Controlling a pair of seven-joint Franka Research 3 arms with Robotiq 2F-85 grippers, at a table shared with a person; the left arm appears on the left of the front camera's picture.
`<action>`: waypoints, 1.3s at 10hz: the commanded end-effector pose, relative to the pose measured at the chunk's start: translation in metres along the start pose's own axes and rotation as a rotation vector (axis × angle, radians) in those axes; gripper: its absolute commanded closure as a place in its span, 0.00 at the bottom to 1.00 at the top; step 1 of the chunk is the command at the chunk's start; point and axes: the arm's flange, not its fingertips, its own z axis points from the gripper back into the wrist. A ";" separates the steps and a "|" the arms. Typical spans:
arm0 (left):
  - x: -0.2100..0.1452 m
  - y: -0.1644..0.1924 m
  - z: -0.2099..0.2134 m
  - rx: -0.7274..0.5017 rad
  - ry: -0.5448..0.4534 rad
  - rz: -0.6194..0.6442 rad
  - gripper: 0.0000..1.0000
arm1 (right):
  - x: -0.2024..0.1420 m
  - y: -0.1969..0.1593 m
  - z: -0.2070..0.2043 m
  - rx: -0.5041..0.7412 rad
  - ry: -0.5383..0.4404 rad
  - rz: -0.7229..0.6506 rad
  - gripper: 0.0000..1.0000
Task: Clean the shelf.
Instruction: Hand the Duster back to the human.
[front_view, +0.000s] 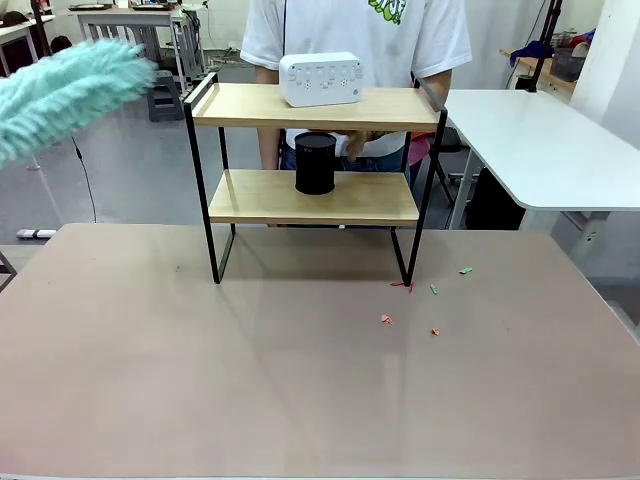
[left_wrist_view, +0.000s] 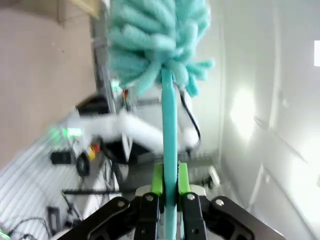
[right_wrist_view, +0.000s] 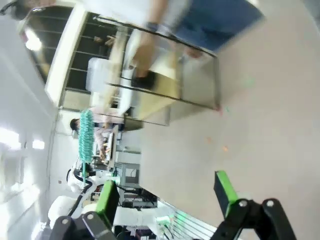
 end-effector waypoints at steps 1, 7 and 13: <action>0.013 -0.036 -0.070 -0.050 0.398 -0.054 0.87 | 0.022 0.081 -0.061 0.118 0.083 0.141 0.00; -0.004 -0.026 -0.176 -0.003 0.675 0.033 0.87 | -0.003 0.131 -0.107 0.159 0.169 0.221 0.00; 0.031 0.011 -0.289 0.121 1.153 0.186 0.87 | -0.047 0.190 -0.280 0.222 0.628 0.308 0.00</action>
